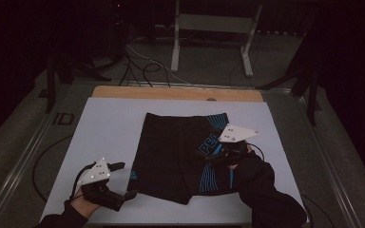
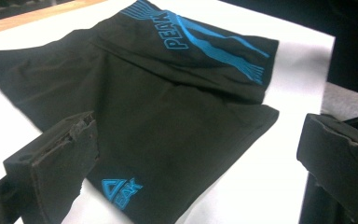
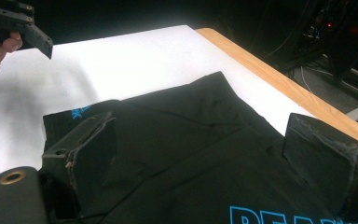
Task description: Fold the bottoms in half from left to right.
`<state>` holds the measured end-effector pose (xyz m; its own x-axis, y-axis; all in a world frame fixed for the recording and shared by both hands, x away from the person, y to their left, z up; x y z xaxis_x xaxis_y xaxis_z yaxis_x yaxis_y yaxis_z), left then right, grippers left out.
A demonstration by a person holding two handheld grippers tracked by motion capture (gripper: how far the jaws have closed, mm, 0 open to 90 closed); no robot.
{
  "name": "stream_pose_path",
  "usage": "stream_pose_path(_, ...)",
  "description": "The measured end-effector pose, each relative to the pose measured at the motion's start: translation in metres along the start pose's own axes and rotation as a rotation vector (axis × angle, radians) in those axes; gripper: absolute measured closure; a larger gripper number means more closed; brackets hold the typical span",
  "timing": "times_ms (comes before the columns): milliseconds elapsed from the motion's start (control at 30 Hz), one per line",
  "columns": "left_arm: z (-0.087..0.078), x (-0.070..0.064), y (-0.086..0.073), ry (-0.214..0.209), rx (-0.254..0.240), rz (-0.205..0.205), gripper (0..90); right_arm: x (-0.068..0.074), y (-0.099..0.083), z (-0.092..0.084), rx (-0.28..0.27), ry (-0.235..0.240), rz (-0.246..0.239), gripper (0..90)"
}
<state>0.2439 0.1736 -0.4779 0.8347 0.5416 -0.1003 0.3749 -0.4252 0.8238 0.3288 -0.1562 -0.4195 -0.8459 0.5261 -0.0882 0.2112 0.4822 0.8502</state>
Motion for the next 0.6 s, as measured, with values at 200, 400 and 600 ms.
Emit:
stream_pose_path(200,0.003,0.002,-0.001,0.036,0.004,-0.007,0.0,0.000,0.004,0.013,0.011,0.000,0.000,9.8)
stream_pose_path(400,0.007,0.004,-0.002,0.057,0.009,-0.021,0.0,-0.001,0.007,0.027,0.025,-0.004,0.002,9.8)
stream_pose_path(600,0.009,0.005,-0.004,0.102,0.029,-0.028,0.0,0.000,0.010,0.042,0.030,0.006,0.011,9.8)
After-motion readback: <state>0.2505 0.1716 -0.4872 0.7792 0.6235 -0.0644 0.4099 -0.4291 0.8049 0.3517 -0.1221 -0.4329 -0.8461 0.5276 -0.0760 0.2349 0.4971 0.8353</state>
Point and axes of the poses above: each handheld gripper's, and its own axes: z roughly forward along the jaws, y roughly out of its top, x roughly to its left, the point moved 4 cm from there along z, roughly forward along the jaws, and after that the axes turned 5 degrees about x, right-handed, at the moved point
